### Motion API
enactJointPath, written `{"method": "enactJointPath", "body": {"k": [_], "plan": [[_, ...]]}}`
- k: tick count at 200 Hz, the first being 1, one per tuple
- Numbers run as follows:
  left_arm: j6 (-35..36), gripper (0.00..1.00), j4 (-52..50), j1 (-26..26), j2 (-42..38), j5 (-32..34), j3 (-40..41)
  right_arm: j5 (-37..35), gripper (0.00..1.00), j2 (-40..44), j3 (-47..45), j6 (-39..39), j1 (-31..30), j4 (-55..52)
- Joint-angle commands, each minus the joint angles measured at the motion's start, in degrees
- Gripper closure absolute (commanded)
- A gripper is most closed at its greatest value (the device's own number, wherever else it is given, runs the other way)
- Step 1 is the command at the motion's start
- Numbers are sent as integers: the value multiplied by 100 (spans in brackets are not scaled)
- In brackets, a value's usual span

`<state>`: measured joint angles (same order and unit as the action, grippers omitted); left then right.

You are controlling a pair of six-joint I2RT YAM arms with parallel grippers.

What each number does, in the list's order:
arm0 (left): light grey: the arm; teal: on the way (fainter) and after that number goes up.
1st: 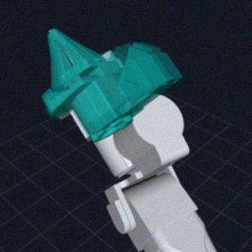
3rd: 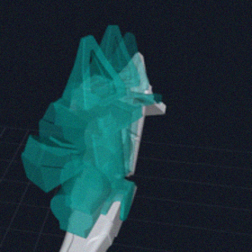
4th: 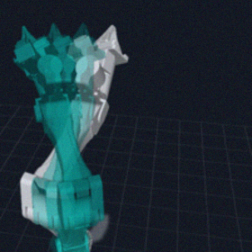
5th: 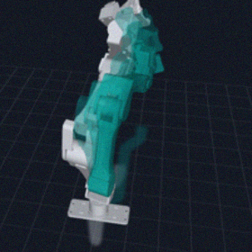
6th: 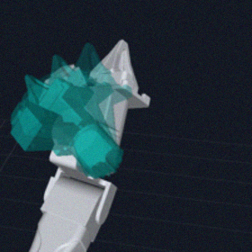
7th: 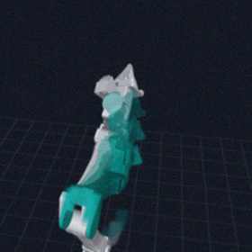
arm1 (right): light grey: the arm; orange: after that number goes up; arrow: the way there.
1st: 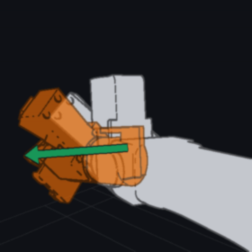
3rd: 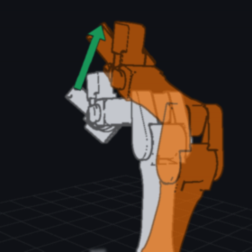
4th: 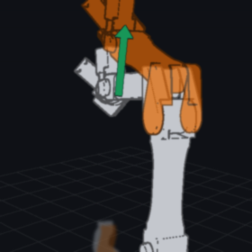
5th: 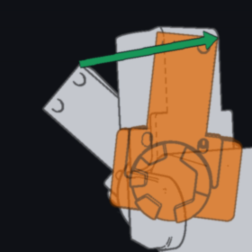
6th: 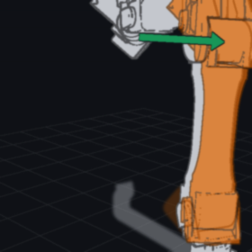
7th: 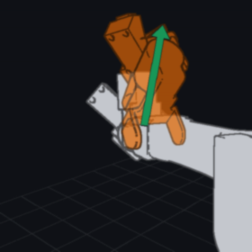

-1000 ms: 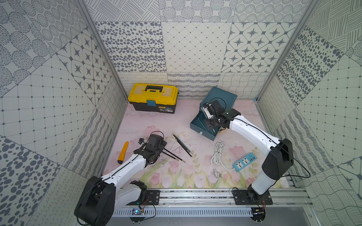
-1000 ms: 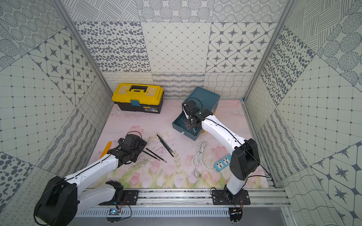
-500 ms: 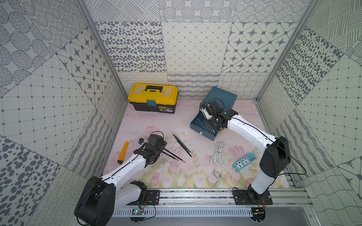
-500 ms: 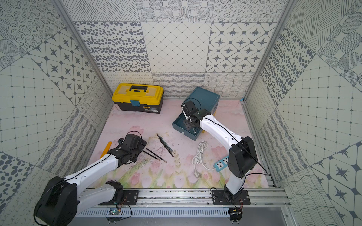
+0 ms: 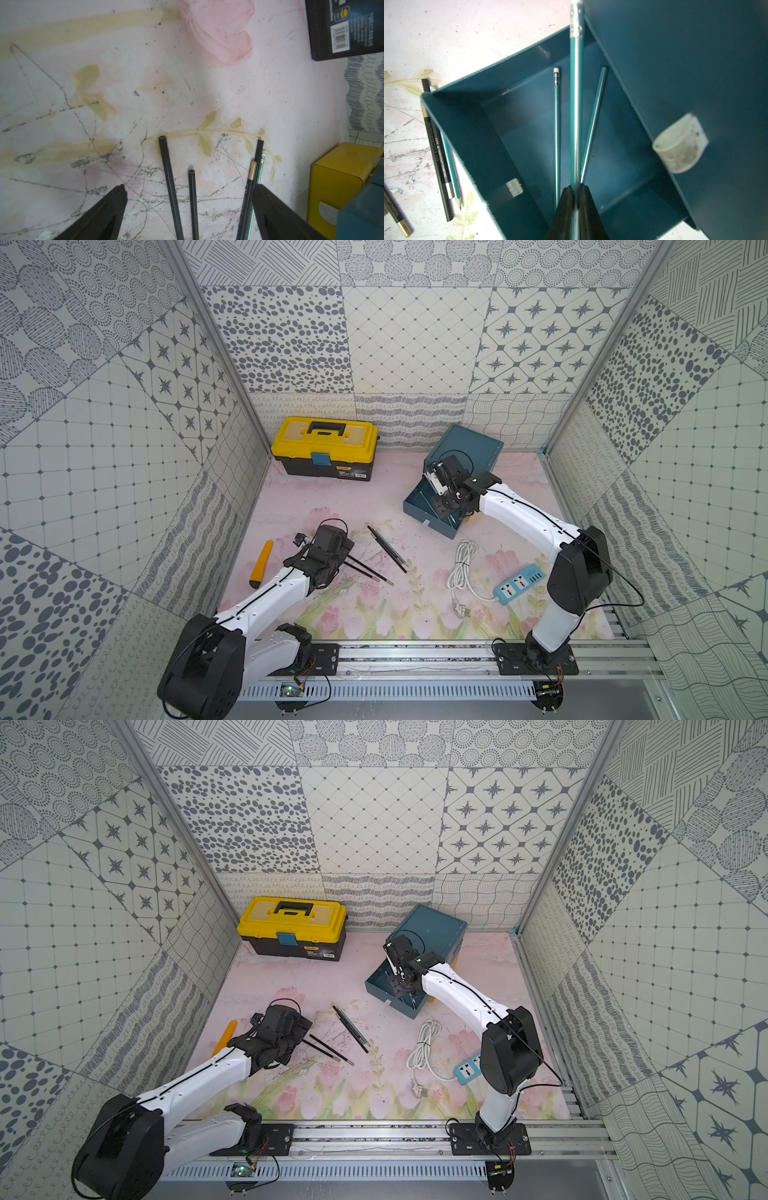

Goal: Please place the pencils in the drawer according to their color
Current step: Place the pencil in the drawer.

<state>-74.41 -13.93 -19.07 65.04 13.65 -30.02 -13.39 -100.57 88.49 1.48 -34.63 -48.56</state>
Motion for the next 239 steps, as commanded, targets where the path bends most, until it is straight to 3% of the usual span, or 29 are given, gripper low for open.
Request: {"method": "enactJointPath", "body": {"k": [1,158,239], "plan": [[164,1,-59,9,-12,-3,-41,-68,88,-85,-51,-2,23,164],[169,1,-39,10,-8,-38,-79,-40,68,212,67,193,-78,16],[180,1,-63,15,-47,6,-70,-120,64,261,724,413,-932,-241]]}}
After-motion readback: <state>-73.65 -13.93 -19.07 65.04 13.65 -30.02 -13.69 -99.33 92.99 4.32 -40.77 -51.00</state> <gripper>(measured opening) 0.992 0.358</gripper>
